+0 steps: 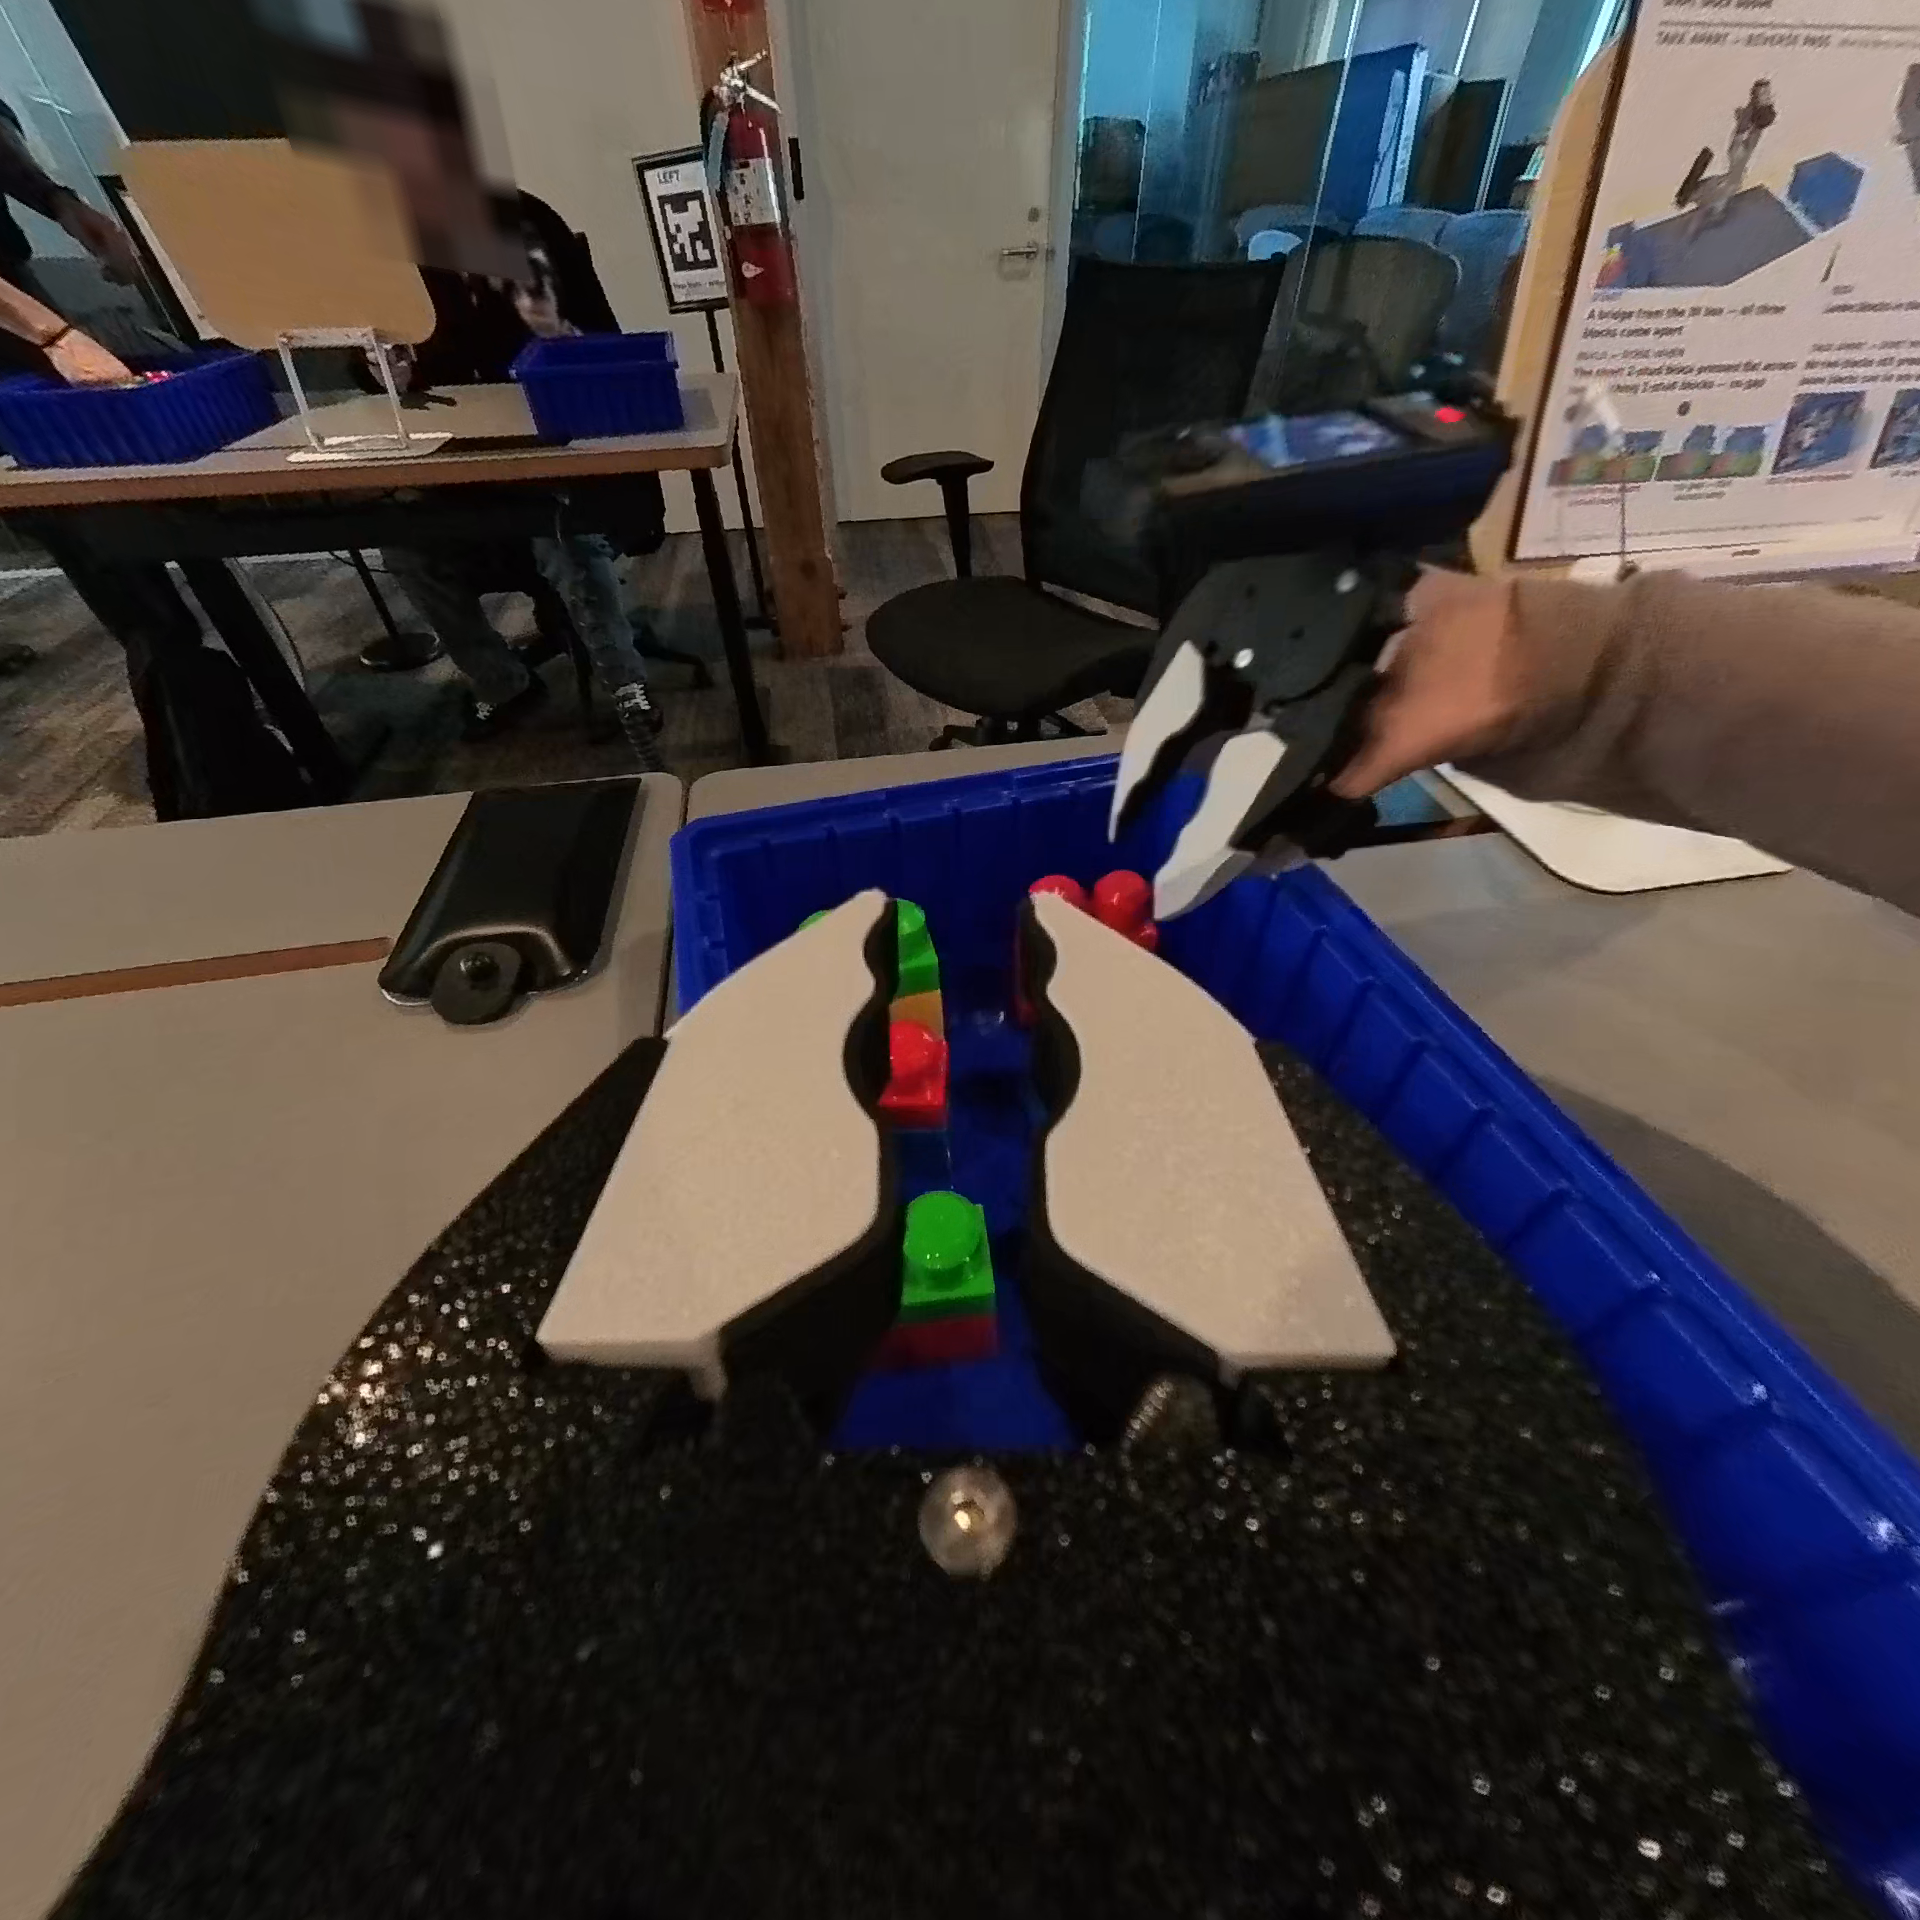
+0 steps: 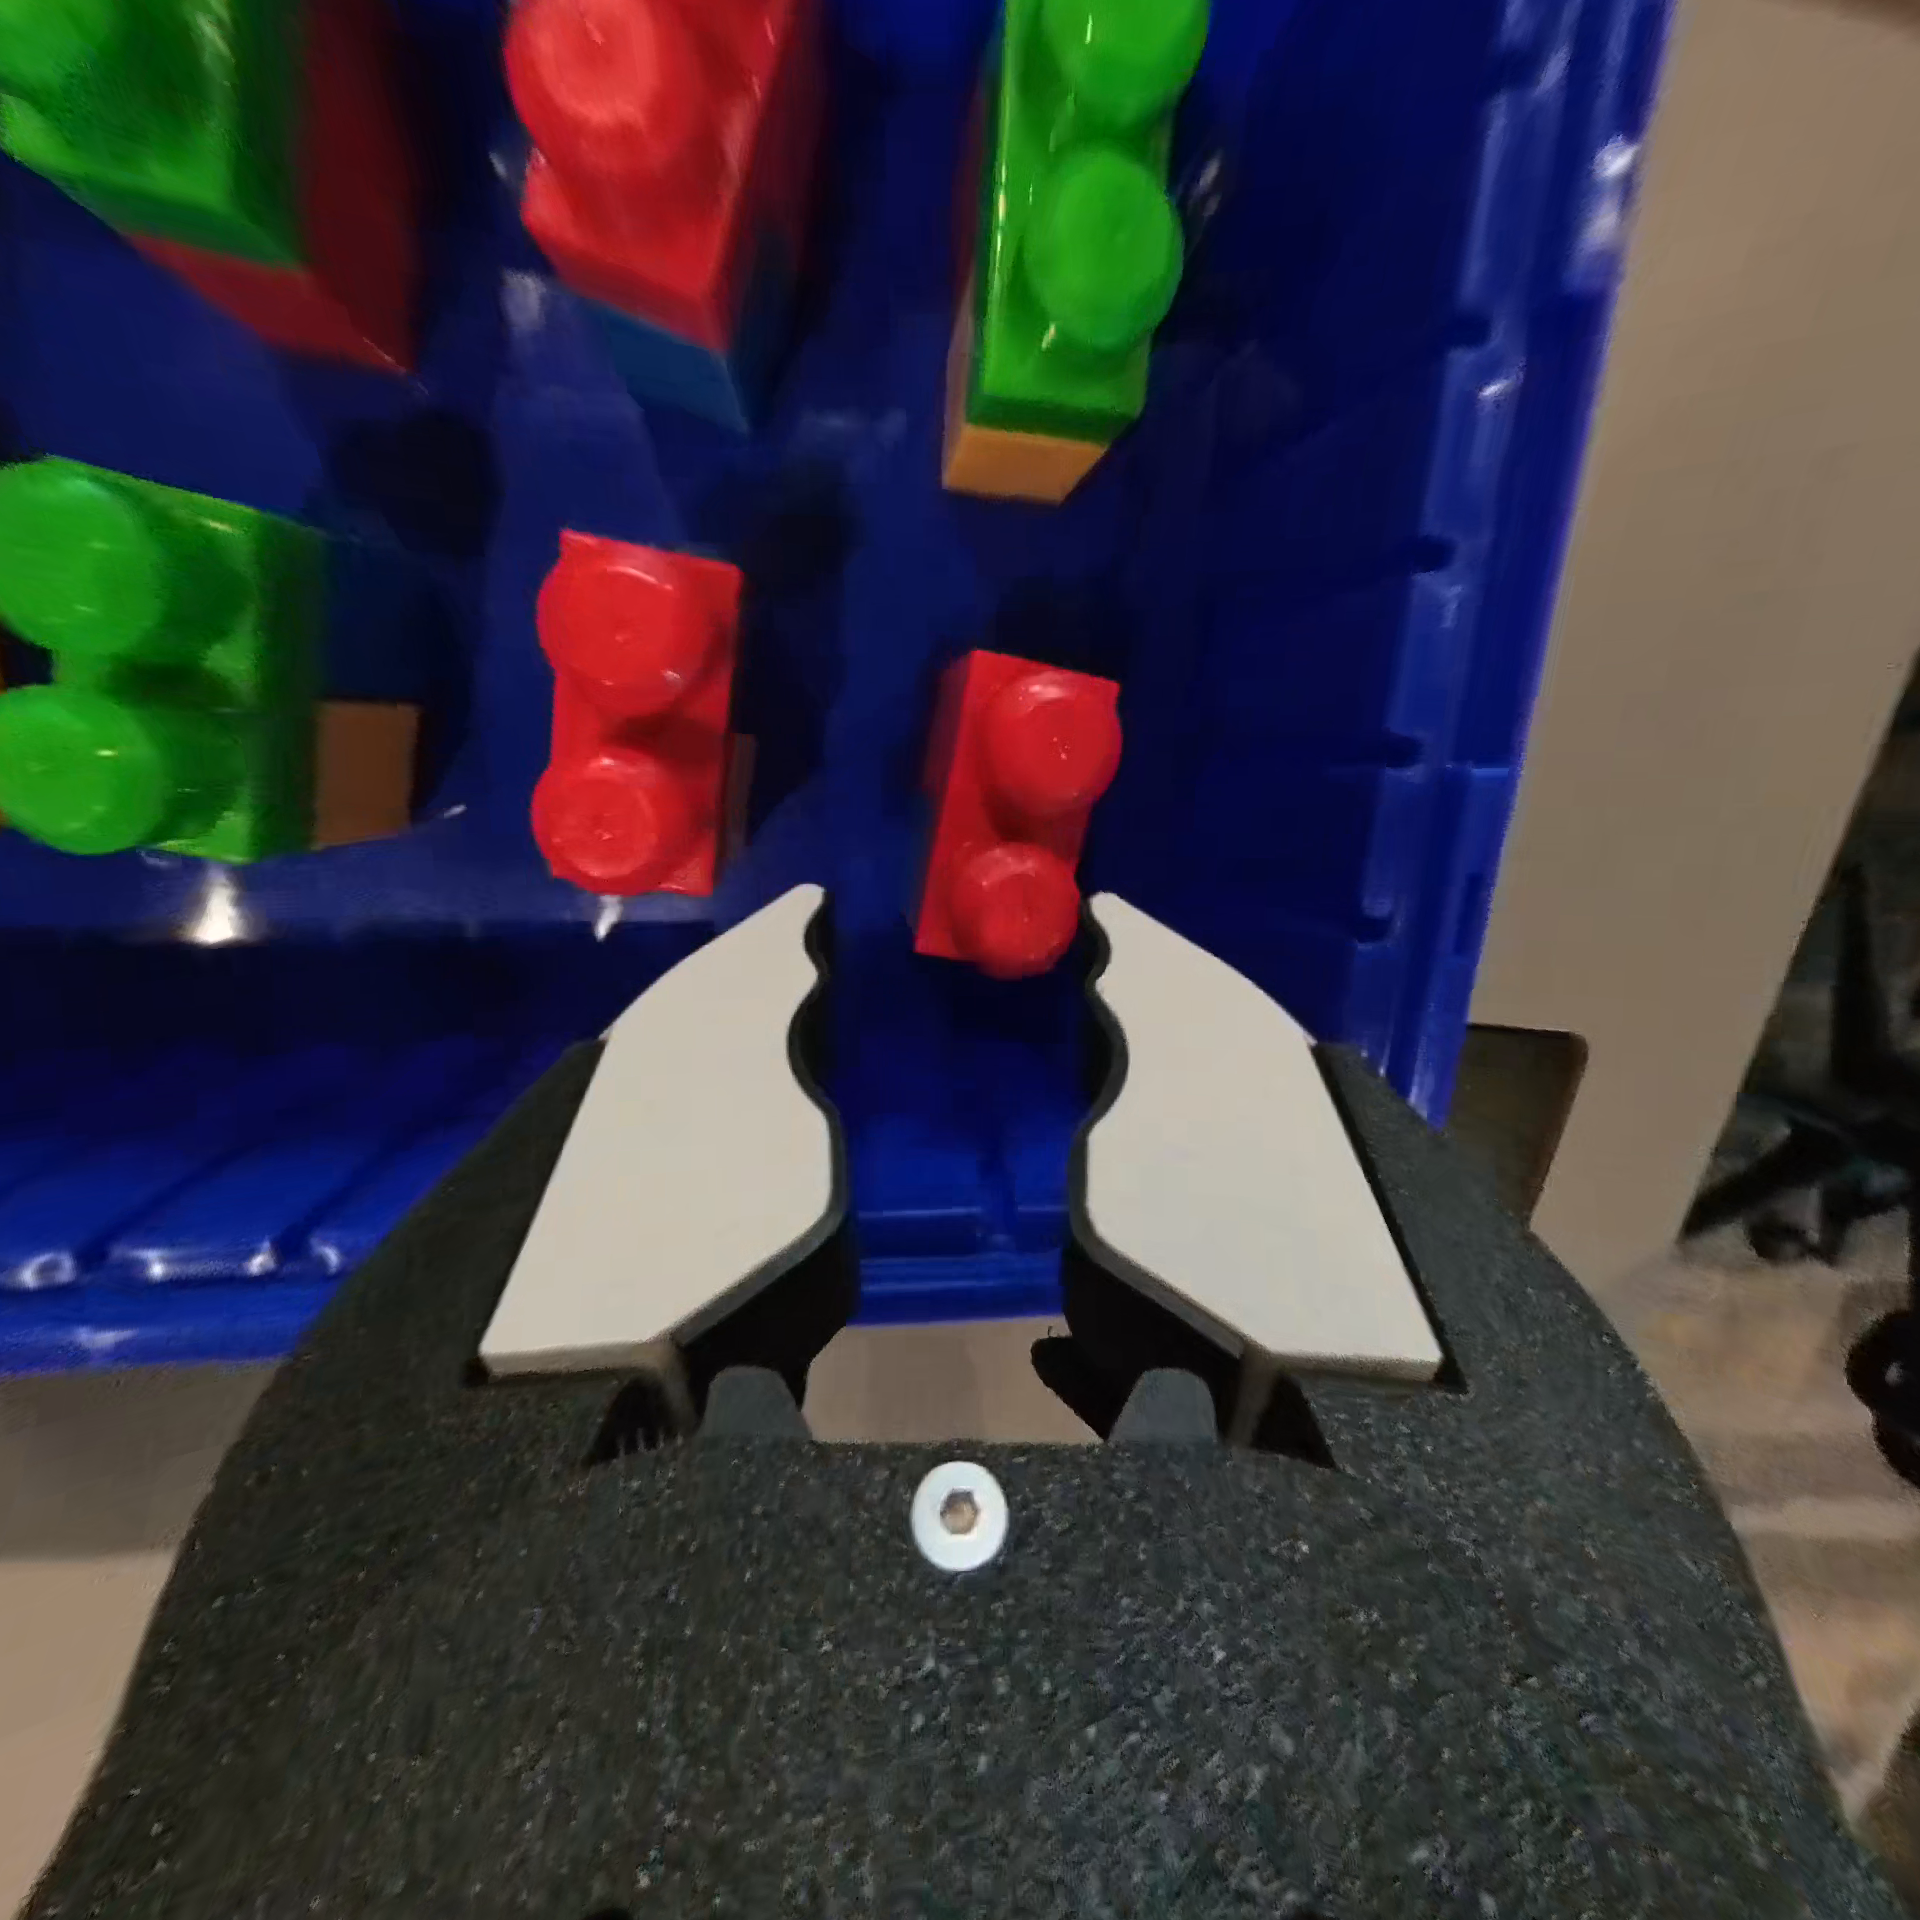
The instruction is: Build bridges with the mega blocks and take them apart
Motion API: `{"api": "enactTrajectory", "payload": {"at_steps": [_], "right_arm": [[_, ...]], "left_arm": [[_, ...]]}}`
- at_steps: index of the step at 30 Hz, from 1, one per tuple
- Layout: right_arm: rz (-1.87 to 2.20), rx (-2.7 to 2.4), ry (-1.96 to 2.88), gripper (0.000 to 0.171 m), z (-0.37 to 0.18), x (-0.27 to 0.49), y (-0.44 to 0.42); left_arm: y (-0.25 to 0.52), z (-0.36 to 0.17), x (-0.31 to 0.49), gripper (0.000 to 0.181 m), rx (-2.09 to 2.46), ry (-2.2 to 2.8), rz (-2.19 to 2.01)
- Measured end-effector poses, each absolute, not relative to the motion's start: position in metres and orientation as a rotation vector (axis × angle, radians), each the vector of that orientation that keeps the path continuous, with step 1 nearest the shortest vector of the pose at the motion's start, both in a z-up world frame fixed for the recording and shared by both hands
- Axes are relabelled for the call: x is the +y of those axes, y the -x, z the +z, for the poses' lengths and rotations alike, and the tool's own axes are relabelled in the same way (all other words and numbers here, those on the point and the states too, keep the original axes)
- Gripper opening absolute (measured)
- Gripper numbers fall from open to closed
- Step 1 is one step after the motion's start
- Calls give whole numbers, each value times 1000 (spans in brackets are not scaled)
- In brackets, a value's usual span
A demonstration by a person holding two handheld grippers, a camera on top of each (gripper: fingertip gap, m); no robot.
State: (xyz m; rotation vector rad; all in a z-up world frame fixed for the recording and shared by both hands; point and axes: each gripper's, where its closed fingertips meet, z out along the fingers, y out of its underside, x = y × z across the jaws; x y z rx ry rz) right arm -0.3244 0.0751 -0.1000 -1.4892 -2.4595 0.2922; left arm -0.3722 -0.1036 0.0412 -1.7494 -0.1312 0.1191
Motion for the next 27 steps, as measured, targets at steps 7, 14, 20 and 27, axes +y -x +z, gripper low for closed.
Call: {"api": "enactTrajectory", "payload": {"at_steps": [7, 14, 20, 27], "right_arm": [[20, -2579, 1642, 59, -136, 83, 331], [12, -2626, 1763, 43, -153, 79, 335], [49, -2622, 1717, 37, -151, 79, 335], [187, -2531, 1629, 37, -119, 77, 343]], "left_arm": [[375, 36, -101, 22, -138, 1766, 112], [375, 36, -100, 22, -133, 1765, 109], [373, 36, -99, 21, -128, 1763, 102], [371, 37, -98, 22, -118, 1765, 108]]}}
